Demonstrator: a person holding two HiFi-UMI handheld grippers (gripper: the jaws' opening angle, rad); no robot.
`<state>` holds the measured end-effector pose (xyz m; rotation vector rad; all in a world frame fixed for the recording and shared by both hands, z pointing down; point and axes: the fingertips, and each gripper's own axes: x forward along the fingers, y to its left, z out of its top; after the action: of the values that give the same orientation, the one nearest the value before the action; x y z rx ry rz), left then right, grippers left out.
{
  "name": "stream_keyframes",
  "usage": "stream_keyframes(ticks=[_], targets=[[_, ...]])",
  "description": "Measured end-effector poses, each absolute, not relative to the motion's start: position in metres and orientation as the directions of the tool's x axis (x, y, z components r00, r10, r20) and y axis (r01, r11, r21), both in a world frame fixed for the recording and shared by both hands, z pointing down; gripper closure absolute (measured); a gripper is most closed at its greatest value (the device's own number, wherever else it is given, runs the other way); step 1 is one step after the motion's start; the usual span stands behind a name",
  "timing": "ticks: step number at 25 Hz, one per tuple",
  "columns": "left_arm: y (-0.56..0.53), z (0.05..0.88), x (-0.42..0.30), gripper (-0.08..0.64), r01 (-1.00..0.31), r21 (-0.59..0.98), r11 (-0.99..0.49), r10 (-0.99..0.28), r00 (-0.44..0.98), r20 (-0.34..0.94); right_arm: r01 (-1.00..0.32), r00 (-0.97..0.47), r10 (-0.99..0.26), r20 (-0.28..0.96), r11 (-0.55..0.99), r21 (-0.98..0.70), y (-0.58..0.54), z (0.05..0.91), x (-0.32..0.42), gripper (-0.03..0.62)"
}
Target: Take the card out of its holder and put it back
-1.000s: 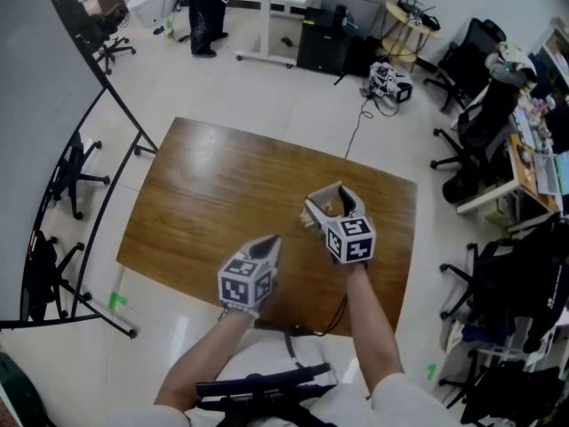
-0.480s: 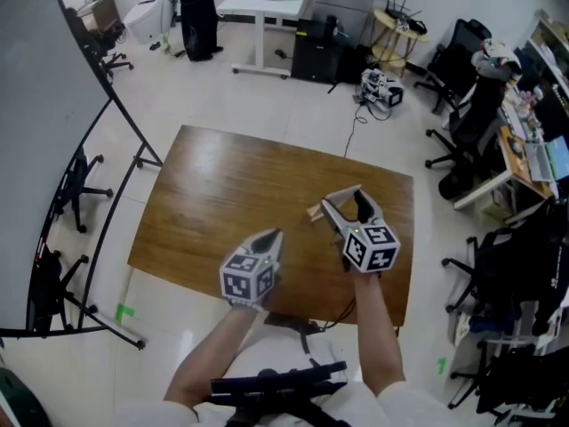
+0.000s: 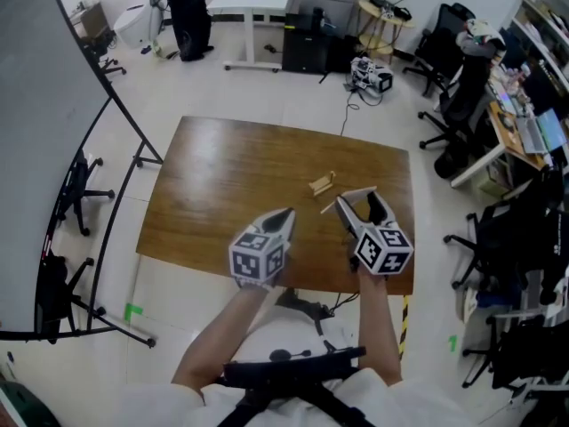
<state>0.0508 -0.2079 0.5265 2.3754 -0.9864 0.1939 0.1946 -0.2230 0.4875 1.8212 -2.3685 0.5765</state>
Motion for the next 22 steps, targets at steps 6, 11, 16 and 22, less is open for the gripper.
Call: stream_keyframes(ticks=[6, 11, 16, 22], targets=[[-0.187, 0.522, 0.062, 0.569, -0.661, 0.437, -0.609, -0.582, 0.748, 0.32, -0.948, -0.25, -0.917, 0.31, 0.166, -0.272, -0.192, 0.495, 0.206, 0.179], [-0.177, 0.52, 0.07, 0.569, -0.649, 0.438, -0.623, -0.571, 0.759, 0.313, -0.949, -0.242, -0.921, 0.304, 0.159, -0.274, -0.18, 0.493, 0.214, 0.179], [-0.175, 0.522, 0.076, 0.569, -0.647, 0.428, -0.631, -0.566, 0.761, 0.317, -0.946, -0.249, -0.921, 0.299, 0.166, -0.277, -0.184, 0.494, 0.222, 0.181], [-0.181, 0.525, 0.077, 0.569, -0.667, 0.438, -0.603, -0.58, 0.743, 0.333, -0.942, -0.29, -0.912, 0.291, 0.218, -0.254, -0.21, 0.488, 0.223, 0.181]])
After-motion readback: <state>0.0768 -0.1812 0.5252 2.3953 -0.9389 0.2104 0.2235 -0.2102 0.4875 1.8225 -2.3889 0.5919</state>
